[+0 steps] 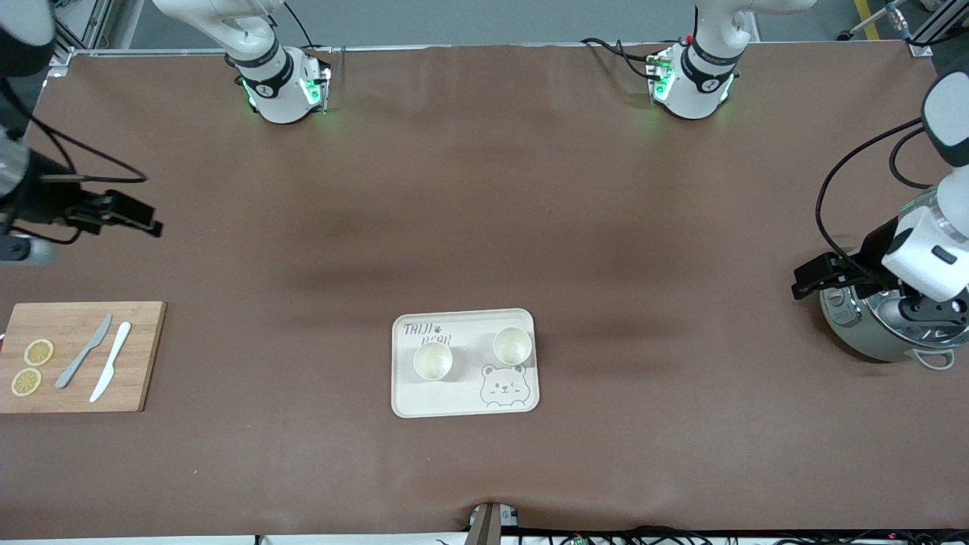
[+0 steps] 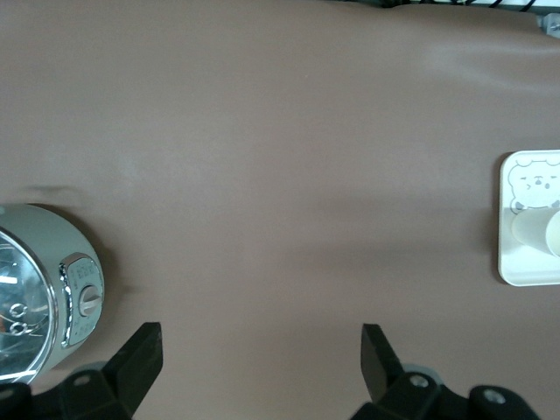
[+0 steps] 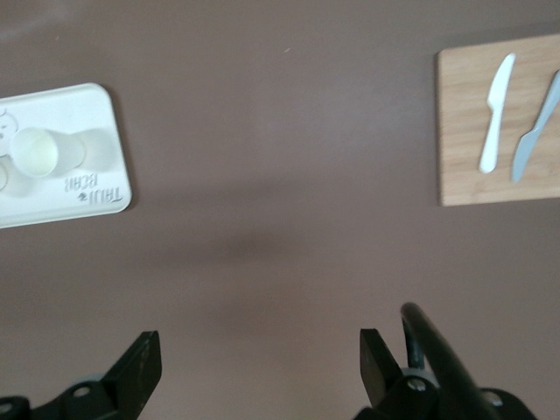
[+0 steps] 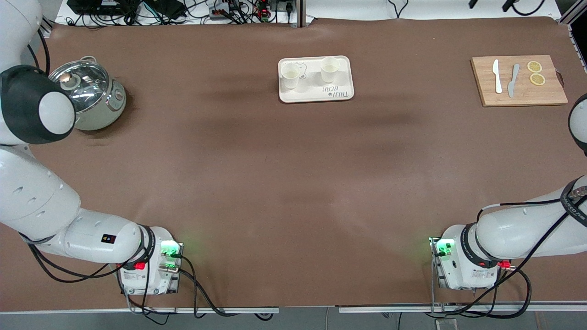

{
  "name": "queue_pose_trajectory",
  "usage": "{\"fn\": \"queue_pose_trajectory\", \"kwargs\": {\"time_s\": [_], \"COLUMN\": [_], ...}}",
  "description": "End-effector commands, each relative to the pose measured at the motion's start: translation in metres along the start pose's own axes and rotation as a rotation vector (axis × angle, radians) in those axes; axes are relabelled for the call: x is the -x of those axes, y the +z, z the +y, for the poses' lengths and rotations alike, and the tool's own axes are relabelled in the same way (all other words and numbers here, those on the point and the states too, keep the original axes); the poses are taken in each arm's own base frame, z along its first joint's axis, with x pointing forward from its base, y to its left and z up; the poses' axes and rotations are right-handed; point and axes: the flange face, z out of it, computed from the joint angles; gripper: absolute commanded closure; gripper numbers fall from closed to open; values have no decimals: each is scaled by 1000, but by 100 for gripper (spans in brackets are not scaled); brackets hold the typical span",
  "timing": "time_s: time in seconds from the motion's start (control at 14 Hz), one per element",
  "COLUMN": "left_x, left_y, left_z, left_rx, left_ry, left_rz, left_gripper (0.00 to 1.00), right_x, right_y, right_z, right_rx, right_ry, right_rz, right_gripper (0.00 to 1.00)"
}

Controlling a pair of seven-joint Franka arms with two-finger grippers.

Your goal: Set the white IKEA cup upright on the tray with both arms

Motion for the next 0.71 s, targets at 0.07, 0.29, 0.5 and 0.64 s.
{"fn": "queue_pose_trajectory", "kwargs": {"time_s": [0.07, 0.29, 0.5, 0.64], "left_x": [6, 7, 8, 9], "left_y": [-24, -42, -49, -55], "left_z": [0, -2, -5, -6], "left_rx": [-16, -17, -21, -24], "left_ry": [15, 11, 6, 2], "left_rz": [-18, -27, -29, -29], "left_gripper": [0, 0, 0, 0], "right_x": [-13, -14, -14, -14], "right_y": [15, 17, 16, 16], "right_z": [24, 29, 28, 28], "right_rx": [61, 64, 65, 66], "right_ry": [-42, -39, -41, -39], "right_rz": [26, 22, 23, 22], "right_gripper": [0, 0, 0, 0]}}
